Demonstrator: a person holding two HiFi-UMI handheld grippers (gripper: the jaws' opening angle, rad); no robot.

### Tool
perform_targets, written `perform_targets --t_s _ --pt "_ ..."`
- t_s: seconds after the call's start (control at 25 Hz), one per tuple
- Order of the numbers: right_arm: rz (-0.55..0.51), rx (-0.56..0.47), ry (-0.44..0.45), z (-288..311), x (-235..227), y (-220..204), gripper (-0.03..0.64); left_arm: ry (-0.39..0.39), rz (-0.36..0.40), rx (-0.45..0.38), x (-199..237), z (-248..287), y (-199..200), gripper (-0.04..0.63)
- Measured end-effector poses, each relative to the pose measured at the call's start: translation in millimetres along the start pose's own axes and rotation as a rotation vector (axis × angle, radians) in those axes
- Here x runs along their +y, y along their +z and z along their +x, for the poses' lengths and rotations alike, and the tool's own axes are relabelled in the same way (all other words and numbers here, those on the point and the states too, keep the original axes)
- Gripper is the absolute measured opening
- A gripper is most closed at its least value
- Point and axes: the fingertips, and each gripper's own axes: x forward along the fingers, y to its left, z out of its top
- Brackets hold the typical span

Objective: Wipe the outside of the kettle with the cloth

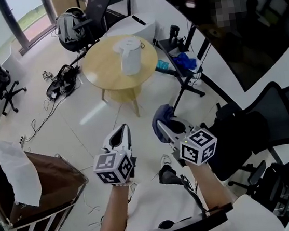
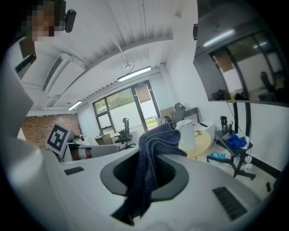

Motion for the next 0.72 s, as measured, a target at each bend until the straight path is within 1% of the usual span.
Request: perform_targets --t_s 0.16,0.28,0.48,0.72 --pt "0.054 -0.042 -0.056 -11.6 2.8 -4.4 0.066 -0.032 0.006 0.026 -8.2 -5.8 -10.6 0.000" --pt "0.076 -0.053 -0.058 -14.5 4.3 -5.2 0.065 -0.037 0.006 0.024 -10.1 -9.2 -10.9 0.000" --pt "0.041 -0.069 -0.034 -9.8 8.2 8.8 0.066 -0.010 0.019 -0.001 -7.5 -12.2 -2.0 0.000" --pt "-0.016 -0.044 0.003 1.9 13.7 16.0 0.064 0.007 0.031 -0.026 -8.3 -7.7 10.9 0.000"
